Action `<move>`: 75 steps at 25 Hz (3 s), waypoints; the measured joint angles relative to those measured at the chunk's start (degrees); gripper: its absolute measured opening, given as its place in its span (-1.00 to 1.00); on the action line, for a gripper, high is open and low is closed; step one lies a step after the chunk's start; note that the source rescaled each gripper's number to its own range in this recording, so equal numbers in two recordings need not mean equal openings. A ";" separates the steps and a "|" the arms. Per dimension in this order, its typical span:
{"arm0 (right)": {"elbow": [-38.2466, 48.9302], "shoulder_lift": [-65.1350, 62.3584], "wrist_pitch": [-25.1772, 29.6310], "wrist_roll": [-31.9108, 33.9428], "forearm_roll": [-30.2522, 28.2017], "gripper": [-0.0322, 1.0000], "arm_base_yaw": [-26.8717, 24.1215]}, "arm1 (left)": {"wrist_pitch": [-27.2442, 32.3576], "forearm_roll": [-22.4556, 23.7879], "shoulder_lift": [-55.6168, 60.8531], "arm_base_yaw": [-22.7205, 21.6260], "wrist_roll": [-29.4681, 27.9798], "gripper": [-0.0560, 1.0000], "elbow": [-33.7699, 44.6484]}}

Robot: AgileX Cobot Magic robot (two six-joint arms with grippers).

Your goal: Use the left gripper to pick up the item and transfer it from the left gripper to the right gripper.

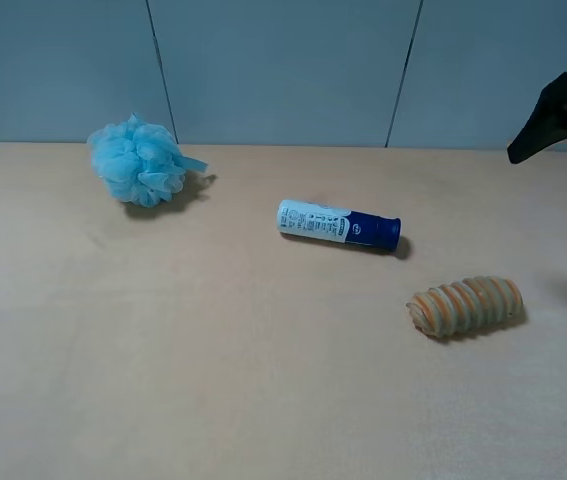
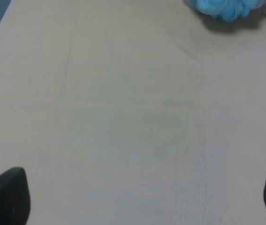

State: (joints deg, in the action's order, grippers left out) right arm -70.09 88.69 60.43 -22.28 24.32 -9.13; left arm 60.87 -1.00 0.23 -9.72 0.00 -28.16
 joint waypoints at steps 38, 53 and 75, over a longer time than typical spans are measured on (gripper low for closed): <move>41.38 -82.47 -1.60 22.28 -24.32 1.00 0.00 | 0.00 0.00 0.00 0.00 0.35 1.00 0.00; 41.43 -84.23 -1.78 22.83 -24.32 1.00 0.00 | 0.00 0.00 0.00 0.00 0.35 1.00 0.00; 41.43 -89.01 -2.05 22.88 -23.11 1.00 10.50 | -0.05 -0.06 0.00 0.00 0.35 1.00 0.00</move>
State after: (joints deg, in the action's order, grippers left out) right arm -28.66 -0.33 58.38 0.60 1.21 1.37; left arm 60.82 -1.06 0.23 -9.72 0.35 -28.16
